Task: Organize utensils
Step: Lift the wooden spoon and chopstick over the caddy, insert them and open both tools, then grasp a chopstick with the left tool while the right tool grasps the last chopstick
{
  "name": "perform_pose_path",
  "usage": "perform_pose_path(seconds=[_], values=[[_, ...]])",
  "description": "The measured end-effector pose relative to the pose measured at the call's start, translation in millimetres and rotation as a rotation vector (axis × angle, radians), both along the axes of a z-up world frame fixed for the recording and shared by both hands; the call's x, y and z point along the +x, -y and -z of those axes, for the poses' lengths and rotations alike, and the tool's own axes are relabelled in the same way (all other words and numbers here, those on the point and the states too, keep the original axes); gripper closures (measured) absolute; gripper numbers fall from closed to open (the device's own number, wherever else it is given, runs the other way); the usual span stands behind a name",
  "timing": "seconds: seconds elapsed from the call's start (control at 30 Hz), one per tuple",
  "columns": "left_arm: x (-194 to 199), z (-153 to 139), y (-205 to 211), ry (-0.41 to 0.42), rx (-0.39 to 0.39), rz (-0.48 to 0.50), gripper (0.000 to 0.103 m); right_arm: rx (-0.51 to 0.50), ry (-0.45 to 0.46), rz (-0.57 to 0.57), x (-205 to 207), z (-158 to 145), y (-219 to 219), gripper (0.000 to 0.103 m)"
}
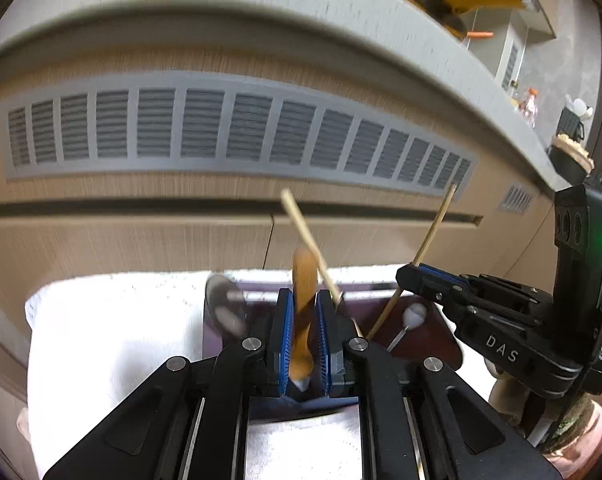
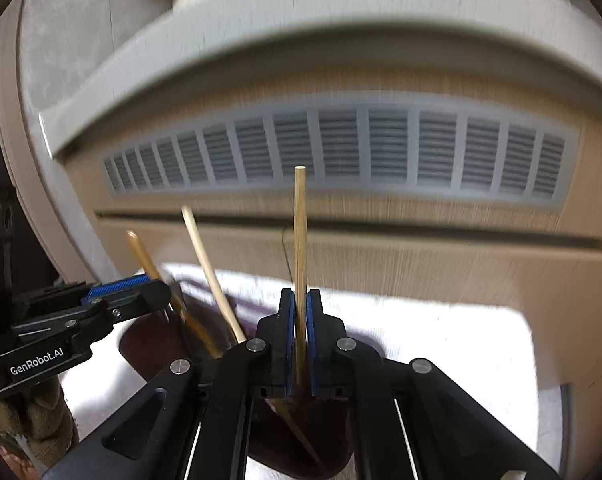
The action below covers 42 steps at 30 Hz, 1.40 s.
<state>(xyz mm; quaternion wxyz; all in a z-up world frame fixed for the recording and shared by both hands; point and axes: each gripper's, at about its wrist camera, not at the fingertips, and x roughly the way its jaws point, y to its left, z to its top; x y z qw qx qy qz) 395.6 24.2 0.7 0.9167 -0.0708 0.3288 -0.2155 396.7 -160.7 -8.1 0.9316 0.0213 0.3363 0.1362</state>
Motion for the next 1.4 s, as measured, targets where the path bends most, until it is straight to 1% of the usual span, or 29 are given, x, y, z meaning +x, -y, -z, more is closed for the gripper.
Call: perform_pose_path(seconds=[0.03,0.13,0.2,0.3,0.33,0.37,0.5,0.53,0.63,0.7,0.77,0.87,1.0,1.13,1.2,1.27,1.4], values=[[-0.7,4.2,0.8,-0.003,0.005,-0.003,0.088,-0.010,-0.016,-0.006,-1.4,5.0,-0.9,0.097],[-8.7,7.5,0.2,-0.003,-0.006,-0.005,0.078,-0.046,-0.023,-0.017,-8.4,11.4,-2.9,0.093],[-21.1,2.0,0.8,0.025,-0.001,-0.016,0.077,-0.059,-0.015,-0.019,-15.0,10.4,-3.5,0.080],[-40.4,-9.3,-1.3,0.066,0.014,-0.026,0.073,-0.080,0.014,-0.009,-31.1,3.5,-4.3,0.074],[-46.5,-12.9,-2.0,0.072,0.018,-0.027,0.070,-0.082,0.020,-0.005,-34.5,-0.1,-4.4,0.073],[-50.2,-16.0,-2.2,0.074,0.022,-0.027,0.066,-0.083,0.025,0.002,-41.3,-3.7,-3.1,0.069],[-73.0,-19.9,-7.8,0.091,0.056,-0.035,0.061,-0.089,0.036,0.038,-68.1,-12.9,1.2,0.051],[-78.9,-19.6,-9.7,0.091,0.061,-0.037,0.060,-0.097,0.040,0.042,-78.3,-13.4,1.4,0.049],[-92.7,-17.1,-13.2,0.079,0.066,-0.038,0.056,-0.117,0.028,0.043,-99.7,-16.3,3.1,0.036],[-99.8,-14.2,-13.3,0.070,0.075,-0.037,0.055,-0.141,0.019,0.044,-112.6,-13.2,0.0,0.018],[-105.8,-9.8,-14.2,0.059,0.083,-0.039,0.052,-0.176,0.011,0.041,-125.2,-5.3,-7.2,0.007],[-112.6,-1.9,-14.4,0.037,0.091,-0.039,0.048,-0.214,-0.027,0.029,-139.0,13.2,-16.6,0.005],[-118.7,11.0,-15.5,0.002,0.110,-0.035,0.044,-0.223,-0.127,0.027,-150.2,42.0,-24.0,0.005],[-121.2,20.5,-20.6,-0.019,0.131,-0.057,0.040,-0.220,-0.238,0.061,-159.0,67.8,-29.3,0.005],[-121.2,25.0,-26.5,-0.033,0.139,-0.080,0.039,-0.210,-0.276,0.066,-162.4,76.2,-33.2,0.005],[-121.6,30.8,-31.1,-0.056,0.143,-0.090,0.038,-0.220,-0.310,0.073,-161.7,83.2,-39.4,0.005],[-125.7,44.9,-30.9,-0.099,0.158,-0.068,0.038,-0.212,-0.387,0.067,-158.4,98.0,-49.0,0.005]])
